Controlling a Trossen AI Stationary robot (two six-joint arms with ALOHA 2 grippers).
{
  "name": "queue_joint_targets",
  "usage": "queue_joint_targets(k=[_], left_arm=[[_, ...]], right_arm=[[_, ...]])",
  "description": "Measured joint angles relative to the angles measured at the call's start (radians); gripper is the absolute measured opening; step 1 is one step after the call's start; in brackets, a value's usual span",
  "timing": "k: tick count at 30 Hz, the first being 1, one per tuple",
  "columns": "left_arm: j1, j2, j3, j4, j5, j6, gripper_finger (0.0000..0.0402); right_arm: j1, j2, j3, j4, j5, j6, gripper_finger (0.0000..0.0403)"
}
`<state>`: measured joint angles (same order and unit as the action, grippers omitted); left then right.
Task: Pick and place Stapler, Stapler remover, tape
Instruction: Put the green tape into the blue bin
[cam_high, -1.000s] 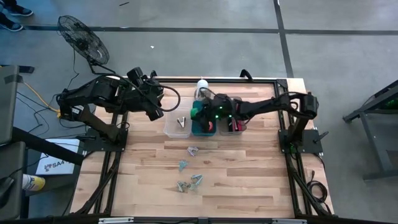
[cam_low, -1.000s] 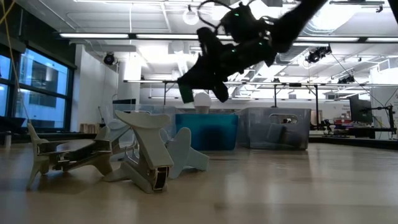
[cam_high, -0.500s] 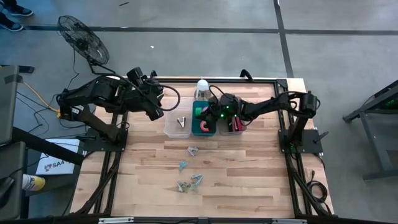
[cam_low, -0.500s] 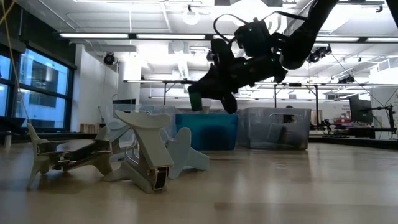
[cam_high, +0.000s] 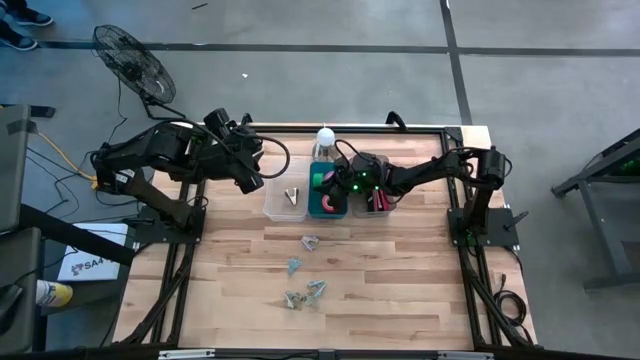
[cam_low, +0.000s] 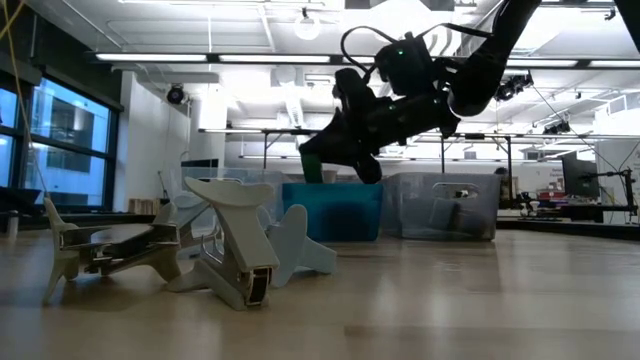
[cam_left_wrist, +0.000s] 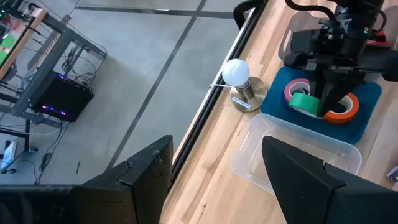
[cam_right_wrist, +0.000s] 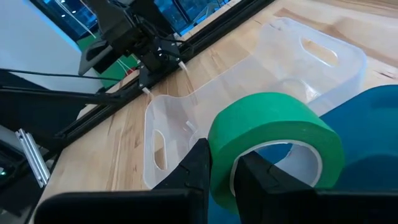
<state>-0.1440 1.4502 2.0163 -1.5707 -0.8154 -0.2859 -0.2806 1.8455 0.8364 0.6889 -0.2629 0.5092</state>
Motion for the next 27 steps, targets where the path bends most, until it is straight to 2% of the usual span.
queue_joint_targets(k=[15, 22, 27], left_arm=[[0.000, 0.000, 0.000, 0.000, -0.003, 0.000, 0.0243], [0.000, 0.000, 0.000, 0.000, -0.003, 0.000, 0.0243], [0.000, 0.000, 0.000, 0.000, -0.003, 0.000, 0.0243]], right_arm=[[0.005, 0.006, 0.001, -0.048, 0.030, -0.086, 0.0042], [0.013, 0.008, -0.002, -0.056, 0.041, -0.123, 0.0066], [0.013, 0.008, -0.002, -0.047, 0.040, -0.121, 0.0070]])
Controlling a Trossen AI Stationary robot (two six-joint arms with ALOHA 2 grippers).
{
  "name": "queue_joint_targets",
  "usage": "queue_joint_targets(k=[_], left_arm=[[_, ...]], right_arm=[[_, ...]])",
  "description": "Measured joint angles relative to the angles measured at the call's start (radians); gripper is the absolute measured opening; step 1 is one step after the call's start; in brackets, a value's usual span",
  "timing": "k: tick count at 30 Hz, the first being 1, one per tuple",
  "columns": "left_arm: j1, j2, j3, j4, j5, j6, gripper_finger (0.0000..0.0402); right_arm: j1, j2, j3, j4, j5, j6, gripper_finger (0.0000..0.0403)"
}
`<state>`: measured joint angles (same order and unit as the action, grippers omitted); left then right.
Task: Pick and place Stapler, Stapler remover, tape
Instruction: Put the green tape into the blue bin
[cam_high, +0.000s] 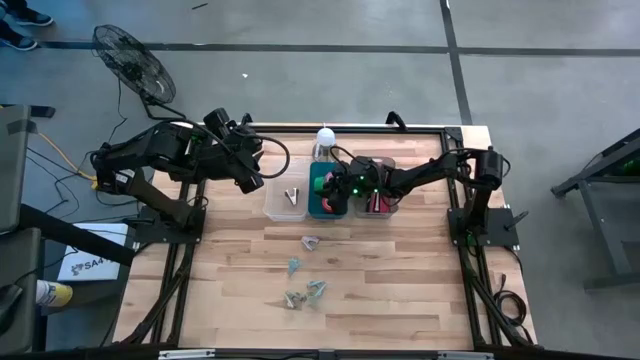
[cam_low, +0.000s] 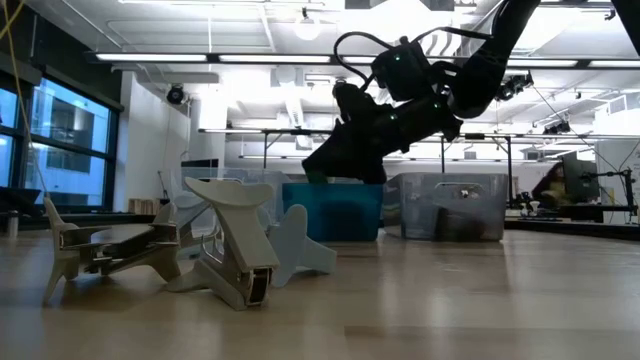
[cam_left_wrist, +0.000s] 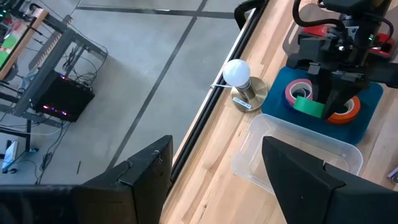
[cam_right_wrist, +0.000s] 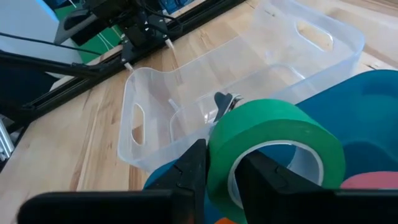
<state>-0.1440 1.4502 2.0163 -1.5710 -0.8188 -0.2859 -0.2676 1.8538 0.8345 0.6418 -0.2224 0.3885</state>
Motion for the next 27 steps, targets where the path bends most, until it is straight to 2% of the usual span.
queue_joint_targets(k=[6, 13, 18, 22, 27], left_arm=[[0.000, 0.000, 0.000, 0.000, 0.000, 0.000, 0.0243], [0.000, 0.000, 0.000, 0.000, -0.001, 0.000, 0.0243], [0.000, 0.000, 0.000, 0.000, -0.001, 0.000, 0.0243], [0.000, 0.000, 0.000, 0.000, -0.001, 0.000, 0.0243], [0.000, 0.000, 0.000, 0.000, -0.001, 0.000, 0.0243]], right_arm=[[0.000, 0.000, 0.000, 0.008, -0.001, 0.009, 0.0082], [-0.001, 0.000, 0.000, 0.016, -0.012, 0.042, 0.0135], [-0.001, 0.000, 0.000, 0.095, -0.015, 0.095, 0.0169], [-0.001, 0.000, 0.000, 0.155, -0.017, 0.135, 0.0176], [-0.001, 0.000, 0.000, 0.115, -0.013, 0.134, 0.0177]])
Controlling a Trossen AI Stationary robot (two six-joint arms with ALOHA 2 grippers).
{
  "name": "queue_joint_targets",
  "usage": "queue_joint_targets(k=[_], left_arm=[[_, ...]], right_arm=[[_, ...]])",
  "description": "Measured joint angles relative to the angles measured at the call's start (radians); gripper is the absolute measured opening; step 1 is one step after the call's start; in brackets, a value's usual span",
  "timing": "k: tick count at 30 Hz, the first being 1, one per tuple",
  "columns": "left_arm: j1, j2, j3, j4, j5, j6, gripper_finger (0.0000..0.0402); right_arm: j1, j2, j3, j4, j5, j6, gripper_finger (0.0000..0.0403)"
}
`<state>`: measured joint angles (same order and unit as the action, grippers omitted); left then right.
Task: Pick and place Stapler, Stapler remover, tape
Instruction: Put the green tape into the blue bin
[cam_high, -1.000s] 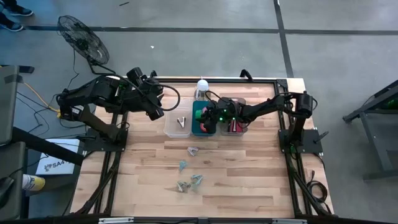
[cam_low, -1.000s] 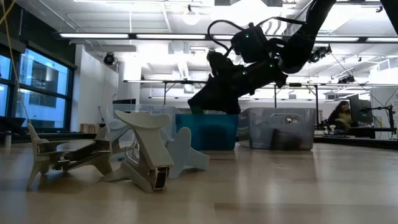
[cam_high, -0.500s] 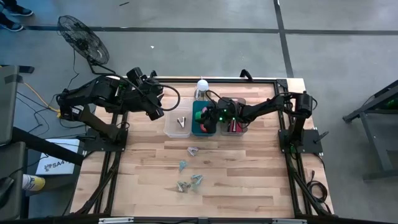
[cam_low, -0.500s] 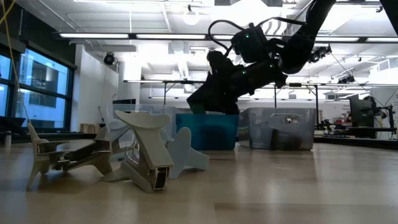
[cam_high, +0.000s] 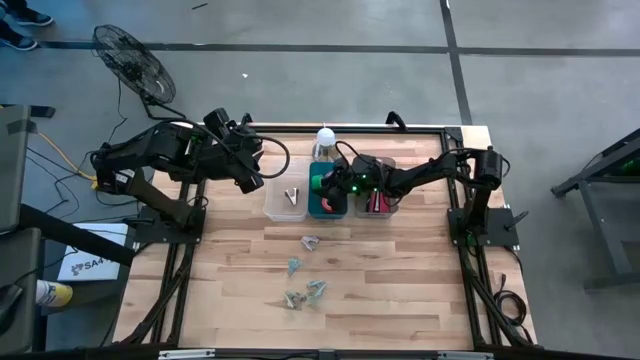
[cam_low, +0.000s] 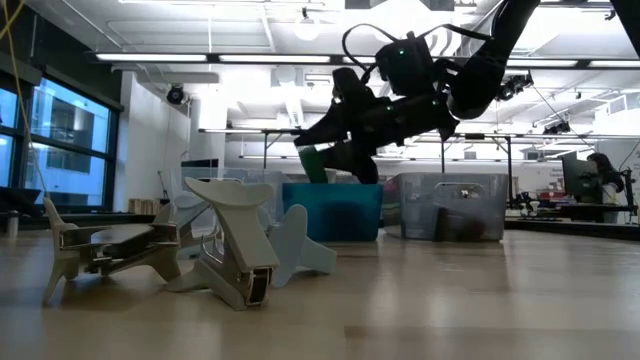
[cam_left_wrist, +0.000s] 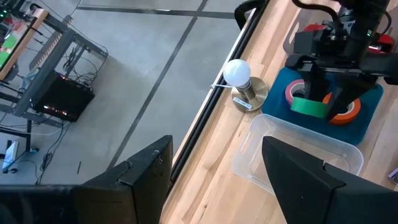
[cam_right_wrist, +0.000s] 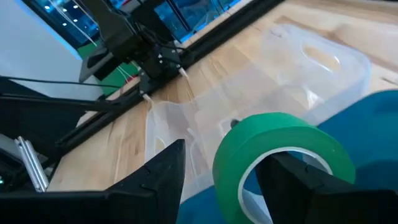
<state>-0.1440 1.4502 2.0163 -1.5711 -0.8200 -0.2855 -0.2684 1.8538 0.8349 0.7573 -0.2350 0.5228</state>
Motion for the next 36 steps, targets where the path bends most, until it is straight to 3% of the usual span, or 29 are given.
queue_joint_targets(k=[14, 25, 31, 36], left_arm=[[0.000, 0.000, 0.000, 0.000, 0.006, 0.000, 0.0243], [0.000, 0.000, 0.000, 0.000, 0.007, 0.000, 0.0243], [0.000, 0.000, 0.000, 0.000, 0.007, 0.000, 0.0243], [0.000, 0.000, 0.000, 0.000, 0.029, 0.000, 0.0243]], right_arm=[[0.000, 0.000, 0.002, 0.002, 0.004, 0.027, 0.0243], [0.000, -0.002, 0.014, -0.051, -0.021, 0.035, 0.0248], [0.003, -0.002, 0.201, -0.426, -0.052, -0.121, 0.0248], [0.000, -0.002, 0.357, -0.787, 0.033, -0.239, 0.0248]])
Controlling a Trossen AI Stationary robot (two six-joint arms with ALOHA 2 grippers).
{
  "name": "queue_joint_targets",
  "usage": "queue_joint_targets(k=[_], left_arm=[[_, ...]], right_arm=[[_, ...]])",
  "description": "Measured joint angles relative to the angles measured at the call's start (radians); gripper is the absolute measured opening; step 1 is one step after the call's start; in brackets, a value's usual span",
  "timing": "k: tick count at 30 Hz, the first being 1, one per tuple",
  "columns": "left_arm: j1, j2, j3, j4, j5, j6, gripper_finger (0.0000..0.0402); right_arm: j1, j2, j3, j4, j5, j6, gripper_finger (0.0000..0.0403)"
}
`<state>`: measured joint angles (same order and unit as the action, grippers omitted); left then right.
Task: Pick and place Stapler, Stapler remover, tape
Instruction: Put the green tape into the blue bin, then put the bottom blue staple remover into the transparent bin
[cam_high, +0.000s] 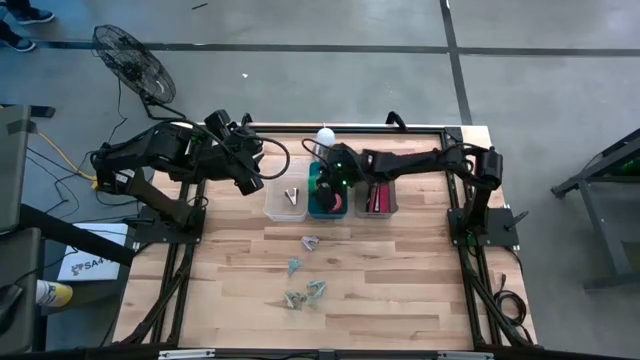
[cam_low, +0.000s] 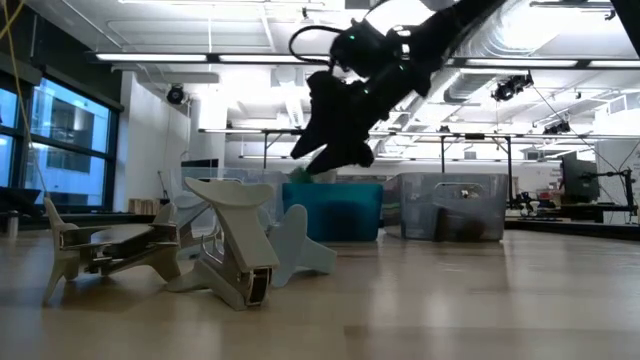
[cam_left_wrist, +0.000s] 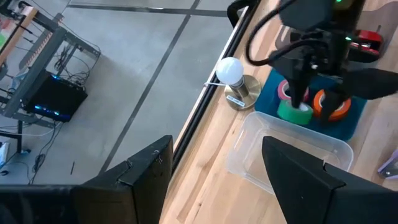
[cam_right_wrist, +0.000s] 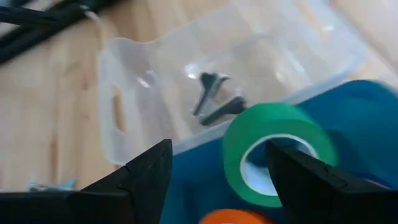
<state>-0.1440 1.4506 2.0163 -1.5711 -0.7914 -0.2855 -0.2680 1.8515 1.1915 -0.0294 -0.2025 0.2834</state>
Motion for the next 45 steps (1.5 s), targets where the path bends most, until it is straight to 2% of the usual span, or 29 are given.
queue_joint_targets(k=[9, 20, 29, 37, 42, 45], left_arm=[[0.000, 0.000, 0.000, 0.000, -0.001, 0.000, 0.0243], [0.000, 0.000, 0.000, 0.000, 0.007, 0.000, 0.0243], [0.000, 0.000, 0.000, 0.000, 0.018, -0.011, 0.0243], [0.000, 0.000, 0.000, 0.000, 0.018, -0.036, 0.0243], [0.000, 0.000, 0.000, 0.000, 0.017, -0.083, 0.0243], [0.000, 0.000, 0.000, 0.000, 0.017, -0.108, 0.0243]], right_arm=[[-0.007, 0.000, 0.159, -0.348, 0.098, -0.031, 0.0248], [0.003, 0.000, 0.310, -0.599, 0.080, -0.062, 0.0248], [0.016, 0.000, 0.412, -0.765, -0.034, -0.033, 0.0248], [0.089, 0.000, 0.442, -0.856, -0.031, -0.054, 0.0248], [0.165, 0.000, 0.441, -0.874, 0.033, -0.047, 0.0248], [0.217, 0.000, 0.441, -0.877, 0.038, -0.065, 0.0248]])
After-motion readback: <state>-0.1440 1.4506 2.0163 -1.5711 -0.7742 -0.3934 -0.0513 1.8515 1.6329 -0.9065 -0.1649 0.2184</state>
